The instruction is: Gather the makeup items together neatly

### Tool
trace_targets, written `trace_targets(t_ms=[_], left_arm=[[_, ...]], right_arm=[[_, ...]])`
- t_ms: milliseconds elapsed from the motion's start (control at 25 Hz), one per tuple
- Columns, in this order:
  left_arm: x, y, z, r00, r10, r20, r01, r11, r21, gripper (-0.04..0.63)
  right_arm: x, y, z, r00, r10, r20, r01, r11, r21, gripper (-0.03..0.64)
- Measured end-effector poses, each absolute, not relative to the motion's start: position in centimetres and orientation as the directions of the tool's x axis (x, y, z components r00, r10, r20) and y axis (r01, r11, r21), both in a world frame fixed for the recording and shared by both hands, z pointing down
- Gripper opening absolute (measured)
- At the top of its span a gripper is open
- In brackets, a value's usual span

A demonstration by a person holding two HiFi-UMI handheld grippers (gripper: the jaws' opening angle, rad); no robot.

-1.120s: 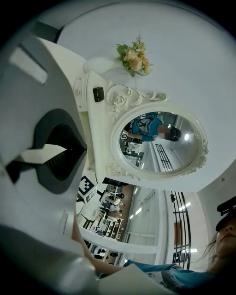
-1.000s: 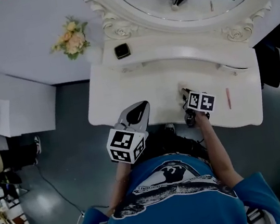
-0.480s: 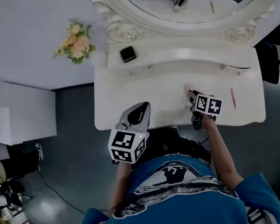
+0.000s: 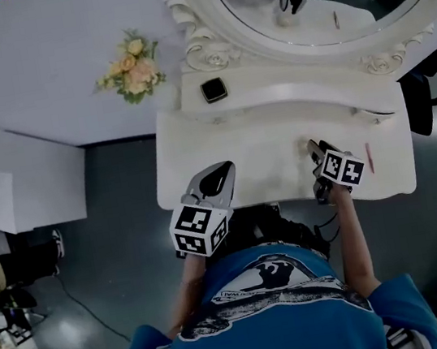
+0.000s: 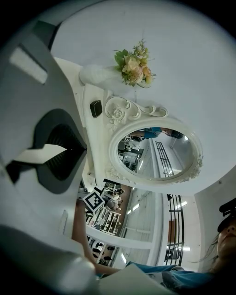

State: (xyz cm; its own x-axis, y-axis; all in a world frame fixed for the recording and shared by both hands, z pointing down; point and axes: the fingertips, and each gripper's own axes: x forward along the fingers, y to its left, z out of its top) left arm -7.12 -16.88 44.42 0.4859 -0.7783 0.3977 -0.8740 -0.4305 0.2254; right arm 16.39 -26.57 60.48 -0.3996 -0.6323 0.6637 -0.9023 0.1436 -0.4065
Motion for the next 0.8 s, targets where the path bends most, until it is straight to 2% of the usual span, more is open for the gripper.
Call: trace_targets(t_ms=[240,440,640,800], left_arm=[[-9.1,-16.8,44.2,0.459,-0.803,0.380,-0.888,-0.397,0.234,0.011],[-10.9,-16.3,44.1,0.428,-0.822,0.375,-0.901,-0.360,0.240,0.011],[-13.1,-15.8,43.9,0.378,-0.848,0.371,-0.921,-0.305,0.241,0.011],[-15.0,-15.1,43.9,0.334,-0.867,0.369,-0.936,-0.258,0.239,0.011]], right_arm=[[12.7,-28.9,56.4,-0.459,-0.645,0.611,-0.886,0.288,-0.363,0.164],[7.0,-31.3,54.0,-0.512,-0.623,0.592,-0.849,0.472,-0.237,0.178],[-0.2,-32.9,53.0,-0.555,-0.575,0.601,-0.742,0.669,-0.045,0.208],[-5.9,-34.2,52.7,-0.588,-0.542,0.600,-0.658,0.752,0.035,0.225]])
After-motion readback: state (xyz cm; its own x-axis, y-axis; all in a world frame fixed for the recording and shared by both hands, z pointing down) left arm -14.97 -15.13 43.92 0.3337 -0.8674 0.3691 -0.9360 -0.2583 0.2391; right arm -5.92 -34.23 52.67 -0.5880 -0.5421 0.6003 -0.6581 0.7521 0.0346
